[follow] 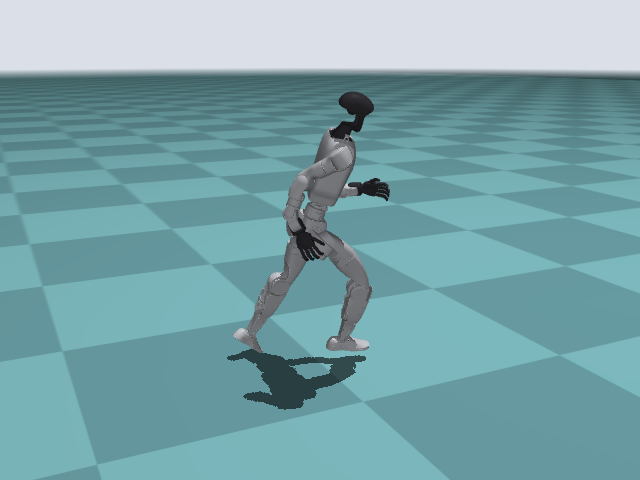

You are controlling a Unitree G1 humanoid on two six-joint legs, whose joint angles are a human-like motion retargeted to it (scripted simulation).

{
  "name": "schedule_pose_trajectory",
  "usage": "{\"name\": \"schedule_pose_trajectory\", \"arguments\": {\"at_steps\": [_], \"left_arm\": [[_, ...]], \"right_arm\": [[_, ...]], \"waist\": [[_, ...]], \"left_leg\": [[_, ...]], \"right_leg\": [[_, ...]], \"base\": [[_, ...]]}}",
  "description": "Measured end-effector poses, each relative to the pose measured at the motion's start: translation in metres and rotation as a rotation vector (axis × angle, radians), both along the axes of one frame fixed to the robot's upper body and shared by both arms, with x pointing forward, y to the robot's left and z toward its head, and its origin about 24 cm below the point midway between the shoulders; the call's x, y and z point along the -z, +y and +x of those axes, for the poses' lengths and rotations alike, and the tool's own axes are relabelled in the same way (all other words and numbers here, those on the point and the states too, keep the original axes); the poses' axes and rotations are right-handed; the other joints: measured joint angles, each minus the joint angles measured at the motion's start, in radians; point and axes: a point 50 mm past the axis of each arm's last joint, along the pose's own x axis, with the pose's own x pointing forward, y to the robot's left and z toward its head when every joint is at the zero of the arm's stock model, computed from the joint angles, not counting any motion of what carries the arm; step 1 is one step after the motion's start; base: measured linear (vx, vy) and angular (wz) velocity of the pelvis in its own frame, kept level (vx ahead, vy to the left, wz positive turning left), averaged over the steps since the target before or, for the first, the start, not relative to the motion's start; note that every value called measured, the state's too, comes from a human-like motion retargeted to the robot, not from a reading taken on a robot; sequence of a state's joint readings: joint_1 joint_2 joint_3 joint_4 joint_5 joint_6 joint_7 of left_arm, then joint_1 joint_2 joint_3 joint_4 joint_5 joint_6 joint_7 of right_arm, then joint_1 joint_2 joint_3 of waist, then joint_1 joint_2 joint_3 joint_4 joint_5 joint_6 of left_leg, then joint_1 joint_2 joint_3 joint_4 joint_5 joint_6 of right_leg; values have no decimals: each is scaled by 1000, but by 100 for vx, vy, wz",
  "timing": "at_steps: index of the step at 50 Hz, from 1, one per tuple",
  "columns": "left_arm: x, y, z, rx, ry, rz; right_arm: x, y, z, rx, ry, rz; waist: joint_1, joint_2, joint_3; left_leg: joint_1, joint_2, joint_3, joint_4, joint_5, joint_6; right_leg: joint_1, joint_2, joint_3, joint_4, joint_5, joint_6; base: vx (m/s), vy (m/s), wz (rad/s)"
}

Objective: Walk run

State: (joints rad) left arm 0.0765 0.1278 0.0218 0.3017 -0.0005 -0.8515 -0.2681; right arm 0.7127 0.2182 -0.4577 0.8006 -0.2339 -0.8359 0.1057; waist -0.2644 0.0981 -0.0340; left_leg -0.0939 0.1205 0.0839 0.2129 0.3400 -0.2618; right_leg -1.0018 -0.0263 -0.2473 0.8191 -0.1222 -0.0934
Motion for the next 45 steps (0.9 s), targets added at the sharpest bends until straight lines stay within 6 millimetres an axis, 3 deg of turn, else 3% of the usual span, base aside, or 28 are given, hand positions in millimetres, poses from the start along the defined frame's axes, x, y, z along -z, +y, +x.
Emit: {"name": "schedule_pose_trajectory", "arguments": {"at_steps": [2, 3, 5, 6, 7, 8, 10, 12, 13, 15, 18, 20, 22, 24, 25, 26, 27, 28, 30, 32, 33, 35, 38, 39, 40, 42, 43, 45], "left_arm": [[14, 3, -12, -45, 75, -37], [19, 6, -17, -64, 100, -41], [21, 13, -23, -101, 108, -37], [18, 16, -21, -115, 83, -18], [15, 21, -21, -131, 58, 7], [11, 29, -22, -154, 32, 45], [18, 41, -39, -171, 57, 136], [27, 52, -56, -169, 111, 195], [30, 55, -63, -168, 129, 199], [38, 60, -81, -149, 206, 231], [50, 66, -104, -192, 302, 239], [53, 64, -109, -224, 323, 217], [50, 57, -92, -246, 282, 188], [39, 51, -66, -285, 194, 145], [31, 48, -52, -301, 144, 118], [20, 44, -41, -302, 85, 88], [10, 39, -31, -293, 36, 56], [5, 32, -24, -266, 5, 24], [-11, 25, 4, -235, -83, -39], [-22, 9, 22, -185, -133, -88], [-22, -3, 24, -150, -136, -108], [-22, -13, 22, -112, -136, -113], [-12, -14, 10, -84, -72, -125], [-10, -13, 4, -80, -53, -127], [-8, -10, -1, -78, -36, -126], [-9, -5, -11, -76, -32, -118], [-9, -3, -15, -85, -34, -110], [-11, 3, -22, -130, -43, -93]], "right_arm": [[-7, -15, 16, 81, -88, -93], [-9, -18, 33, 105, -144, -120], [-18, -26, 84, 123, -303, -170], [-27, -34, 116, 125, -404, -202], [-40, -42, 145, 124, -509, -233], [-57, -50, 170, 112, -620, -269], [-90, -66, 207, 86, -802, -321], [-129, -94, 235, 90, -1012, -291], [-154, -104, 249, 63, -1141, -282], [-195, -114, 260, -13, -1320, -311], [-210, -113, 257, -177, -1296, -398], [-194, -109, 250, -271, -1152, -437], [-166, -102, 240, -271, -1009, -439], [-128, -80, 235, -244, -883, -357], [-107, -63, 232, -249, -811, -290], [-82, -46, 223, -287, -713, -204], [-55, -31, 203, -324, -591, -118], [-25, -21, 163, -351, -419, -31], [14, 5, 82, -312, -107, 125], [23, 14, 19, -207, 66, 254], [20, 12, -10, -129, 119, 294], [11, 10, -45, 31, 163, 274], [-10, -22, -55, 237, 65, 36], [-16, -34, -52, 268, 21, -42], [-22, -46, -48, 288, -21, -114], [-25, -64, -13, 239, -122, -190], [-26, -71, 10, 194, -176, -208], [-30, -81, 62, 86, -292, -222]], "waist": [[-10, 22, 20], [-15, 34, 29], [-8, 34, 46], [-13, 10, 65], [-5, -15, 75], [29, -40, 66], [126, -118, 57], [324, -123, 34], [427, -146, 21], [592, -145, -3], [652, -241, 13], [703, -323, 36], [718, -326, 63], [653, -265, 63], [592, -219, 60], [524, -201, 43], [469, -179, 26], [440, -150, 8], [355, -152, 9], [323, -104, -63], [314, -101, -89], [245, -46, -103], [77, 84, -92], [42, 120, -71], [17, 152, -41], [-22, 181, -8], [-29, 178, 2], [-95, 103, 33]], "left_leg": [[23, -20, 54, 201, 184, 0], [25, 0, 56, 306, 184, 0], [27, -89, -29, 446, 184, 0], [23, -136, -43, 543, 184, 0], [1, -151, -19, 638, 184, 37], [-56, -102, 80, 733, 184, 150], [-219, -163, 147, 992, 100, 361], [-583, -200, 98, 1246, -109, 458], [-733, -146, 126, 1263, -191, 503], [-945, -19, 80, 1174, -297, 521], [-1066, -63, 118, 788, -353, 497], [-1050, -101, 192, 472, -415, 382], [-928, -57, 355, 246, -507, 239], [-799, -40, 396, 148, -551, 198], [-739, -42, 367, 138, -555, 215], [-714, -49, 357, 229, -557, 400], [-694, -84, 258, 314, -576, 500], [-680, -173, -22, 385, -626, 428], [-604, -142, 38, 548, -786, 392], [-385, -175, 17, 428, -852, 347], [-268, -210, 20, 329, -809, 338], [-88, -180, 4, 195, -567, 266], [122, -65, -44, 30, 99, 186], [147, -17, -52, 119, 175, 136], [154, 29, -64, 276, 184, 81], [168, 21, -148, 402, 184, 98], [183, -14, -163, 437, 184, 100], [223, -143, -214, 503, 184, 82]], "right_leg": [[2, 5, 99, -170, -23, -30], [27, -2, 67, -241, -26, -88], [121, -62, -16, -347, -36, -168], [182, -100, 7, -342, 81, -168], [227, -126, 40, -312, 108, -168], [244, -127, 92, -230, -45, -168], [316, -136, 276, -108, -189, -168], [383, -47, 304, -82, -242, -168], [446, 13, 375, -130, -248, -168], [643, 133, 465, -316, -150, -168], [940, 147, 402, -563, 363, -154], [1051, 31, 353, -573, 646, 98], [1073, -26, 233, -365, 646, 253], [1106, 182, 399, -249, 646, 294], [1115, 315, 442, -188, 646, 288], [1076, 367, 384, -137, 646, 288], [1029, 403, 310, -59, 625, 266], [963, 404, 207, 71, 562, 200], [721, 277, 110, 421, 368, 67], [525, 133, 69, 427, 279, -63], [446, 31, 36, 391, 237, -121], [322, -49, 10, 233, 186, -128], [247, -28, 93, -191, 180, -10], [251, -5, 132, -316, 148, 0], [268, 30, 178, -433, 103, 2], [316, -1, 231, -624, 27, -6], [337, -33, 207, -666, -13, -30], [377, -155, 131, -652, 46, 6]], "base": [[184, -30, -177], [188, -47, -185], [243, -84, -144], [267, -67, -79], [261, -30, -56], [278, -64, -113], [299, -132, -231], [236, -67, -401], [235, -48, -462], [323, -77, -392], [289, -101, -151], [317, -53, -143], [276, -32, -88], [300, -41, 37], [327, -54, 145], [314, -60, 167], [307, -44, 145], [333, -30, 121], [331, -39, 114], [241, -30, 87], [247, -34, 100], [317, -69, 138], [270, -64, 155], [338, -101, 50], [305, -91, -1], [204, -57, -3], [202, -69, 27], [292, -120, 68]]}}
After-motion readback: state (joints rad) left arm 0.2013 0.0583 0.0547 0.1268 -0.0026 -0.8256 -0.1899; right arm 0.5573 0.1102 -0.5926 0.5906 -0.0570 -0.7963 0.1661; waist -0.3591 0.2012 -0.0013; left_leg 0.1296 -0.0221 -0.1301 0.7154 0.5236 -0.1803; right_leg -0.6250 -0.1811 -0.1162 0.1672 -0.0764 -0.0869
